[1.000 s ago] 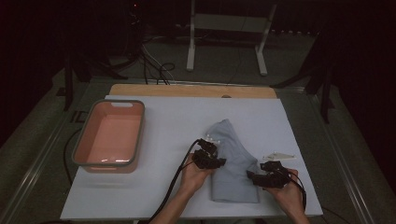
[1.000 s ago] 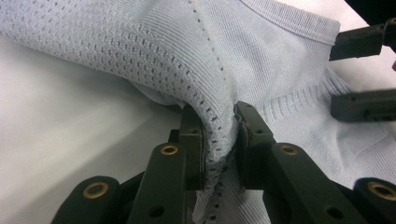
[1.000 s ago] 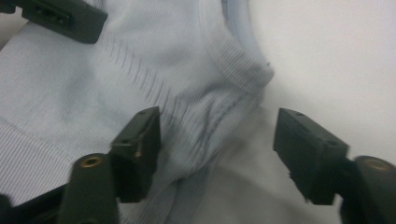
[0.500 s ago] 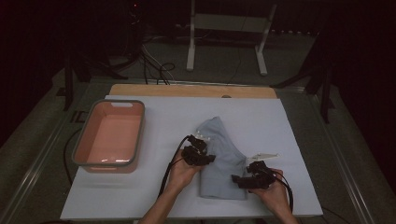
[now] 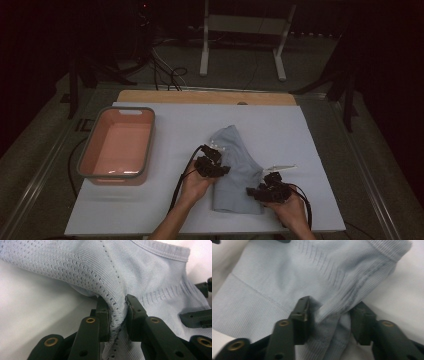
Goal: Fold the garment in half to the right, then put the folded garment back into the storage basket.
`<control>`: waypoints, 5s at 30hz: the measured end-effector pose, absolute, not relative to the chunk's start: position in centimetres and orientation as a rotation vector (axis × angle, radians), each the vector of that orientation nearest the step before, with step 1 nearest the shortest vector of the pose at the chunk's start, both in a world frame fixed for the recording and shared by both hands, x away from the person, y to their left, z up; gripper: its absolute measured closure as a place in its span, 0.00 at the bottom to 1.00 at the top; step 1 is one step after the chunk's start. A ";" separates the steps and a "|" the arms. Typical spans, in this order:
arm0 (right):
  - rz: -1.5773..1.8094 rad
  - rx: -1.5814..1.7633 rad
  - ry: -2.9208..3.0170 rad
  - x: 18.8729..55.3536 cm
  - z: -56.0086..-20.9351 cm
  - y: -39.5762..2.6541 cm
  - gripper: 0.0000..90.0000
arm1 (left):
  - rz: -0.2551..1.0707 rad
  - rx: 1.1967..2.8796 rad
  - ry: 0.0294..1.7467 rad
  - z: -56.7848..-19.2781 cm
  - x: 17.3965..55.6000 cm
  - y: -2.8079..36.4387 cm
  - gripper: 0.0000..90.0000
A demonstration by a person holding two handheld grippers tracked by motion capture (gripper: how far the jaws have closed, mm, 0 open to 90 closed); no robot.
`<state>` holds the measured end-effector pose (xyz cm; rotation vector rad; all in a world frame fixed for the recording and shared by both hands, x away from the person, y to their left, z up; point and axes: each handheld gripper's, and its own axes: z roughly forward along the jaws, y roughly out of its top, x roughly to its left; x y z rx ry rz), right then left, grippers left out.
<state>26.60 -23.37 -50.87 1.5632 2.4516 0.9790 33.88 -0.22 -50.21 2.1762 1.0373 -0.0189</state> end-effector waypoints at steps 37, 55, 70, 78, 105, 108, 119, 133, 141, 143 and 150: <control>0.956 1.573 2.441 25.5 -50.6 -22.7 0.90 | 0.011 2.053 1.081 -48.9 35.2 1.3 0.42; 0.963 1.586 2.452 25.4 -50.6 -22.9 0.90 | 0.081 2.001 1.131 -48.0 36.2 2.8 0.22; 0.964 1.582 2.463 25.3 -50.6 -22.9 0.90 | 0.127 1.955 1.163 -47.4 37.5 4.1 0.22; 0.966 1.582 2.464 25.3 -50.6 -22.9 0.90 | 0.145 1.949 1.175 -47.5 38.4 4.3 0.23; 0.975 1.574 2.461 25.3 -50.6 -23.0 0.90 | 0.040 1.994 1.239 -50.5 40.9 2.2 0.52; 0.976 1.572 2.461 25.3 -50.7 -23.0 0.90 | 0.032 2.008 1.219 -50.3 41.3 1.9 0.79; 0.976 1.570 2.462 25.3 -50.6 -23.0 0.90 | 0.118 1.976 1.220 -49.3 42.1 1.0 0.96; 0.976 1.570 2.463 25.3 -50.7 -23.0 0.90 | 0.064 1.949 1.256 -49.2 40.8 1.5 0.21; 0.975 1.576 2.460 25.3 -50.6 -23.0 0.90 | -0.009 1.982 1.256 -50.7 40.3 1.2 0.19; 0.975 1.576 2.460 25.3 -50.6 -23.0 0.90 | -0.011 1.992 1.255 -51.0 40.3 0.9 0.21; 0.978 1.580 2.459 25.3 -50.7 -23.0 0.90 | -0.018 2.003 1.252 -51.9 40.6 0.3 0.36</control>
